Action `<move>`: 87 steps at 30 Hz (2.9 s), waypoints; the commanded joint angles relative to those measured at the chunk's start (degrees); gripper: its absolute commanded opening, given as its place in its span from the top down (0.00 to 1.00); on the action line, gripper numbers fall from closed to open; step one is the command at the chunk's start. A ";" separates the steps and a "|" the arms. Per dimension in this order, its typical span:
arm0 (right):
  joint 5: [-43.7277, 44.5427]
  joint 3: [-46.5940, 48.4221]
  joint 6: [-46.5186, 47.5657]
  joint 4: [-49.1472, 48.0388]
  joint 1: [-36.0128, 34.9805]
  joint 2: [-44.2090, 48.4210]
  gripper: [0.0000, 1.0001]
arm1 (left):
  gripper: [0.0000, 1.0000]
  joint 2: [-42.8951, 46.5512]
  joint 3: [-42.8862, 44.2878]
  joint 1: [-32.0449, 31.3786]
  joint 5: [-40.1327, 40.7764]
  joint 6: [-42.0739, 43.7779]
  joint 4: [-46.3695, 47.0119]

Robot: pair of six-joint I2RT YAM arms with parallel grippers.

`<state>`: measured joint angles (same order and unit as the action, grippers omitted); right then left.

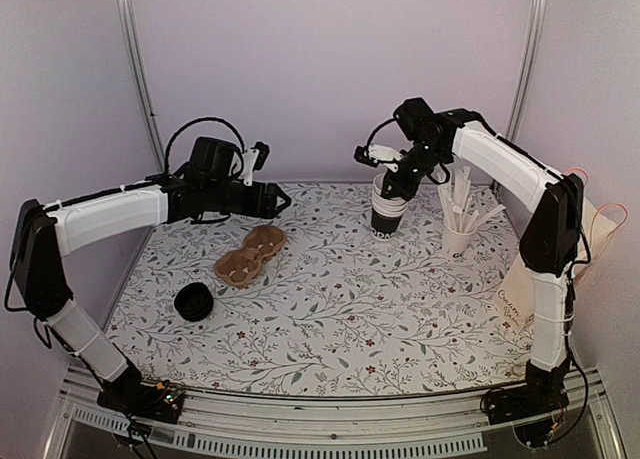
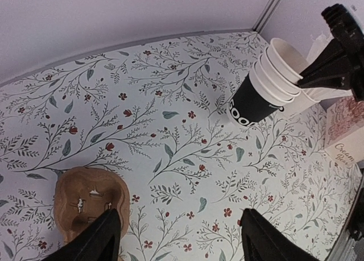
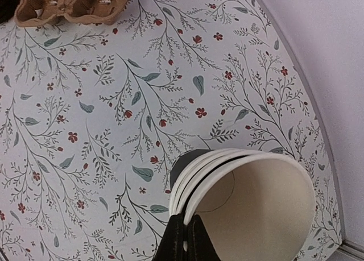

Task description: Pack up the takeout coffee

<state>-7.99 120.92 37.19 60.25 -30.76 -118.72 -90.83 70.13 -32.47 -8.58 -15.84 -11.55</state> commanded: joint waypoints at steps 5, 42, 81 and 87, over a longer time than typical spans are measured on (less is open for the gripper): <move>-7.67 6.74 4.45 4.96 1.19 -1.29 1.00 | 0.25 -1.61 2.18 -0.55 -0.86 0.58 -1.23; -16.12 -5.94 6.03 0.65 -3.63 17.12 1.00 | 0.26 -1.78 3.58 -0.46 0.52 2.08 -3.60; -2.08 -41.13 7.18 -12.18 -32.52 19.32 0.78 | 0.26 0.85 4.24 7.06 -0.65 1.01 -5.06; -4.21 -39.96 8.75 -7.92 -31.50 24.02 0.71 | 0.26 0.85 4.26 7.09 0.76 1.56 -5.32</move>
<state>-9.58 80.23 44.64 49.12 -62.96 -99.44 -91.81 73.28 -25.85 -8.56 -14.63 -15.81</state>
